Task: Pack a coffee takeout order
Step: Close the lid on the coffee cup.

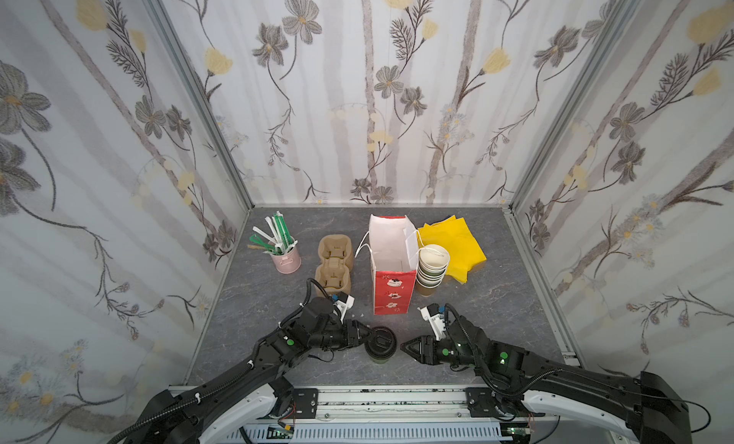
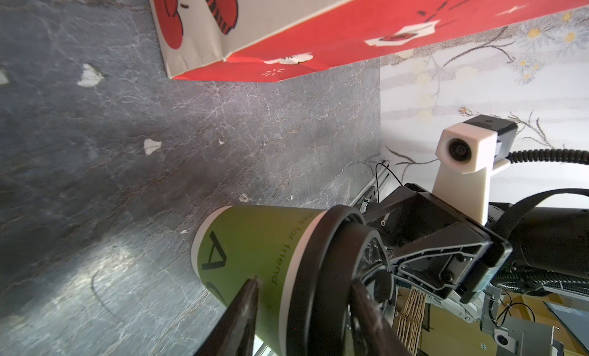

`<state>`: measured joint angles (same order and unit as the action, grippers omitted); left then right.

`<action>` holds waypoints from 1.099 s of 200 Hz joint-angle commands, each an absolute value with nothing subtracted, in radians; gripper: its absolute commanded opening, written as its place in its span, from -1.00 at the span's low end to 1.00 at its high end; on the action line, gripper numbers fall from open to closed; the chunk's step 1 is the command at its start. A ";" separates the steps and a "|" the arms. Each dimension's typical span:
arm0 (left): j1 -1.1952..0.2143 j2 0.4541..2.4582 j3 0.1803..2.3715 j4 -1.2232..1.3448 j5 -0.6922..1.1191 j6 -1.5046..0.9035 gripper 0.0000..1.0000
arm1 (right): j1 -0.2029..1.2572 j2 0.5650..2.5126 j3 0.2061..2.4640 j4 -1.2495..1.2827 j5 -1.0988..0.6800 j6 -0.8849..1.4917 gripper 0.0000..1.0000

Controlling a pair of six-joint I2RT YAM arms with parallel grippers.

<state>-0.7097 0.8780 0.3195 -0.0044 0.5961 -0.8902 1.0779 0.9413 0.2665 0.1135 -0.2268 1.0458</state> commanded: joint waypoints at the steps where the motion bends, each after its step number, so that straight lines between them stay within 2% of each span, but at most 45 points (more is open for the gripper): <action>1: -0.712 0.882 0.313 -0.152 0.560 -0.884 -0.09 | 1.080 0.937 0.262 0.153 -0.293 1.048 -0.13; 154: -0.716 0.892 0.316 -0.152 0.561 -0.884 -0.11 | 1.080 1.110 0.292 0.292 -0.313 1.074 -0.15; 220: -0.716 0.890 0.304 -0.153 0.560 -0.886 -0.11 | 1.078 1.132 0.262 0.095 -0.174 1.092 -0.18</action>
<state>-0.7136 0.8829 0.3195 0.0002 0.5957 -0.8913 1.0790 1.1160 0.2764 0.2428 -0.2901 1.0840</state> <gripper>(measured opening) 0.447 0.411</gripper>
